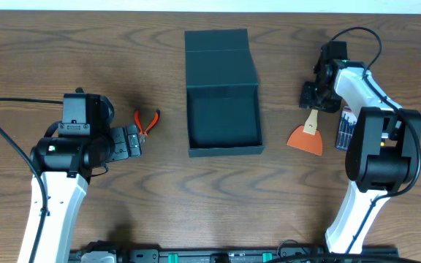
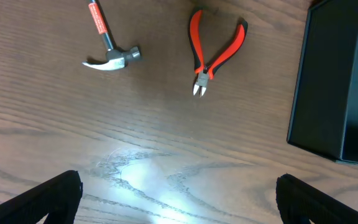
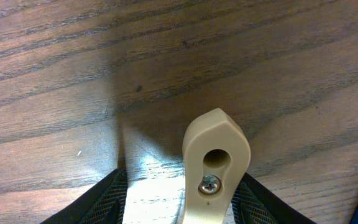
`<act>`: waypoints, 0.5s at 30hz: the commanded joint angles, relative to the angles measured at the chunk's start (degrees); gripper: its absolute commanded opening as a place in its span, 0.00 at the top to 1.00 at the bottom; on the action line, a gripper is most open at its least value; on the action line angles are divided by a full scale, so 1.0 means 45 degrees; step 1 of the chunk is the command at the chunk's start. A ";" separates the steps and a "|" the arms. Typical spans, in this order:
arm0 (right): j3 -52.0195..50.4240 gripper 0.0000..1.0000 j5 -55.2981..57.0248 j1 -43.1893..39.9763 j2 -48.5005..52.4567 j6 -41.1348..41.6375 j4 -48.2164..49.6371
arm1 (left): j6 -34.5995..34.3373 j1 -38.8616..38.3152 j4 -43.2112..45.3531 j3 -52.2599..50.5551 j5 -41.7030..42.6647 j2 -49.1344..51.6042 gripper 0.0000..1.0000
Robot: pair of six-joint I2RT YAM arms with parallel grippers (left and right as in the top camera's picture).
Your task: Pack container
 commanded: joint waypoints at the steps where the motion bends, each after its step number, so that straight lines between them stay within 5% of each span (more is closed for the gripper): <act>1: -0.0869 0.47 -0.0306 0.0087 0.0884 0.0034 -0.0117 | 0.0073 -0.0005 -0.0039 0.0253 -0.0194 -0.0034 0.02; 15: -0.0899 0.87 -0.0306 0.0087 0.0884 0.0034 -0.0529 | 0.0073 -0.0005 -0.0044 0.0253 -0.0194 -0.0044 0.02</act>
